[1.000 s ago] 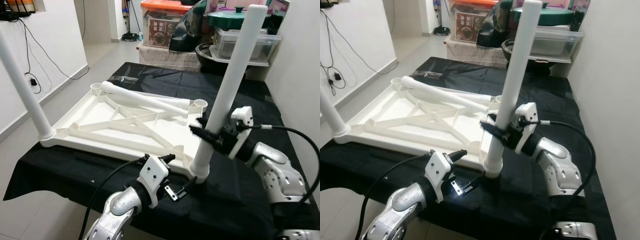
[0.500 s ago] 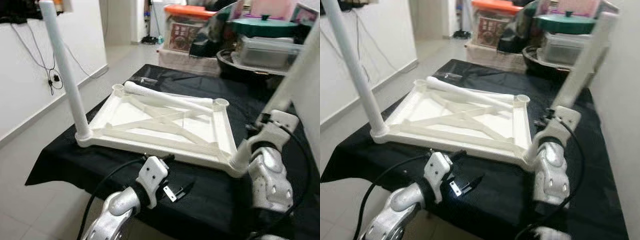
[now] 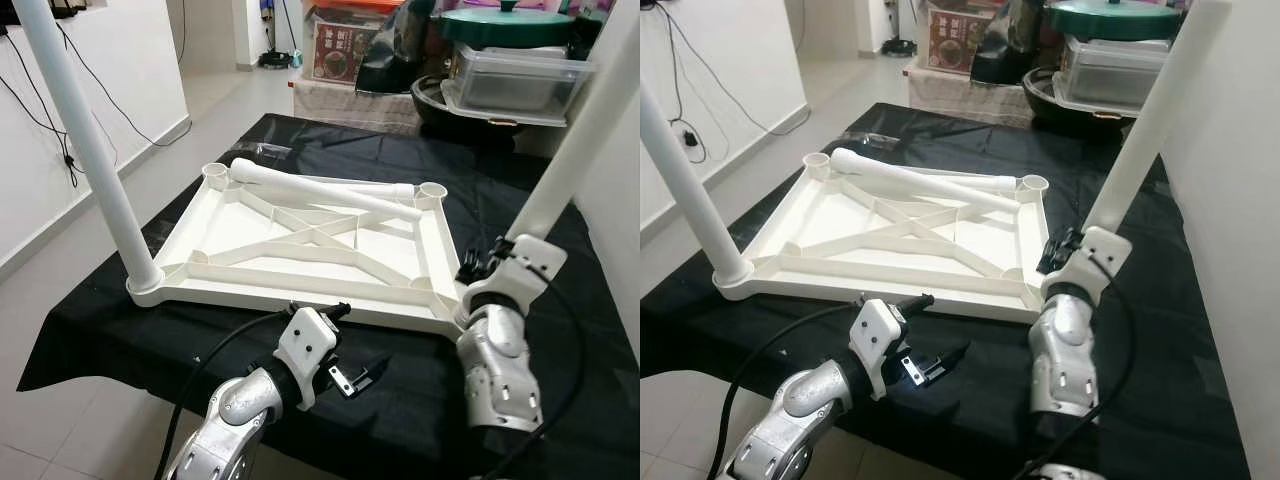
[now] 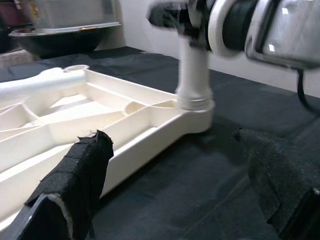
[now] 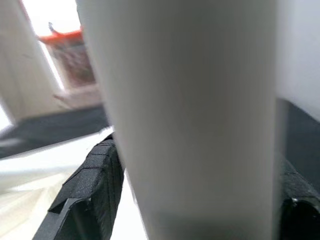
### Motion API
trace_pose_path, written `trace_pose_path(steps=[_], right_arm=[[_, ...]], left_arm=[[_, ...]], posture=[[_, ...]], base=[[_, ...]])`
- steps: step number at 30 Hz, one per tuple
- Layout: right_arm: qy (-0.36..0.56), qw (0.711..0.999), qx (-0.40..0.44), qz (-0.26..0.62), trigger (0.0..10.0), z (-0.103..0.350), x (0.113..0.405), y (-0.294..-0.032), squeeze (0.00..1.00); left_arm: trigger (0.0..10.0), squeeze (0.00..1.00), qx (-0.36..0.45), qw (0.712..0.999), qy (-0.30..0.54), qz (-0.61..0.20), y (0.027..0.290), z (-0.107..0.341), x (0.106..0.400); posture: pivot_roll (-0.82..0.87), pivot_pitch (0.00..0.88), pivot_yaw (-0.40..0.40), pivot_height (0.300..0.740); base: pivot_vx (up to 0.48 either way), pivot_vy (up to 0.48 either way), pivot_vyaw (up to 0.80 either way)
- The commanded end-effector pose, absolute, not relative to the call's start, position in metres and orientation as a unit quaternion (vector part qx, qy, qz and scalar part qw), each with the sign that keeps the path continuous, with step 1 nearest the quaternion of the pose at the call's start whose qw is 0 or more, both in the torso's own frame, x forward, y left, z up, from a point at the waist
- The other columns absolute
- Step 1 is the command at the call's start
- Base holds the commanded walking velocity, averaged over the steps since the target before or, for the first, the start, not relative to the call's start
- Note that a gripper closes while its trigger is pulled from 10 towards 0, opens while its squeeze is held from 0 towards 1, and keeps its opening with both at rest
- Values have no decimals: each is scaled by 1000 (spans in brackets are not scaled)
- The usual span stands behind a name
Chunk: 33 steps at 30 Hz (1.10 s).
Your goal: Building children table
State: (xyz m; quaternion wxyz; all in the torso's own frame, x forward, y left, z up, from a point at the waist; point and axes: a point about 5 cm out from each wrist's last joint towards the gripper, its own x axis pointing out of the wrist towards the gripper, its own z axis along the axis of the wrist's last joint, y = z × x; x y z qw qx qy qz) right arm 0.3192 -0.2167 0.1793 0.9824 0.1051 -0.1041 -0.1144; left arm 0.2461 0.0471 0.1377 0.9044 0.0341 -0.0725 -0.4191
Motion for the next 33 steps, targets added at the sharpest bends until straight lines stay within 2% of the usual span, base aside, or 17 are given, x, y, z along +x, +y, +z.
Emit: trace_pose_path(steps=[1,3,5,6,8,9,13,15,18,21,22,23,25,28,31,32,33], right_arm=[[-103,988,118,-17,10000,183,321,-216,0],[-100,988,118,7,10000,184,321,-217,0],[-78,975,121,169,10000,189,313,-223,0],[-78,975,121,169,10000,189,313,-223,0],[-61,949,119,285,10000,194,303,-224,0],[-61,949,119,285,10000,194,303,-224,0],[-14,885,79,458,10000,195,291,-209,0],[-14,885,79,458,10000,195,291,-209,0],[8,864,56,500,10000,193,297,-199,0],[15,862,49,504,10000,191,299,-196,0],[22,864,39,502,0,188,302,-193,0],[20,878,25,477,0,185,307,-191,0],[20,878,25,477,0,185,307,-191,0],[6,939,18,342,0,176,319,-195,0],[5,955,23,297,0,174,322,-200,0],[0,973,32,227,0,173,325,-208,0],[0,973,32,227,0,173,325,-208,0]], left_arm=[[10000,0,36,906,-63,-418,48,133,248],[10000,0,36,906,-63,-418,48,133,248],[10000,0,37,905,-63,-418,48,133,248],[10000,0,37,905,-63,-418,48,133,248],[10000,0,37,905,-64,-418,47,133,249],[10000,0,37,905,-64,-418,47,133,249],[10000,0,38,906,-66,-417,47,133,249],[10000,0,38,906,-66,-417,47,133,249],[10000,0,39,906,-66,-416,48,133,249],[10000,0,39,906,-66,-416,48,133,249],[10000,0,39,906,-66,-415,48,133,249],[10000,0,39,906,-66,-415,47,132,249],[10000,0,39,906,-66,-415,47,132,249],[10000,0,39,906,-65,-416,47,131,249],[10000,0,39,906,-64,-416,47,130,249],[10000,0,39,906,-64,-417,47,130,249],[10000,0,39,906,-64,-417,47,130,249]], posture=[[78,0,-53,740],[78,0,-53,740],[76,0,-51,740],[76,0,-51,740],[76,0,-51,740],[76,0,-51,740],[81,0,-53,740],[81,0,-53,740],[88,0,-55,740],[88,0,-55,740],[91,0,-59,740],[94,0,-61,740],[94,0,-61,740],[90,0,-62,740],[82,0,-54,740],[82,0,-54,740],[82,0,-54,740]], base=[[0,0,0],[0,0,0],[0,0,0],[0,0,0],[0,0,0],[0,0,0],[0,0,0],[0,0,0],[0,0,0],[0,0,0],[0,0,0],[0,0,0],[0,0,0],[0,0,0],[0,0,0],[0,0,0],[0,0,0]])
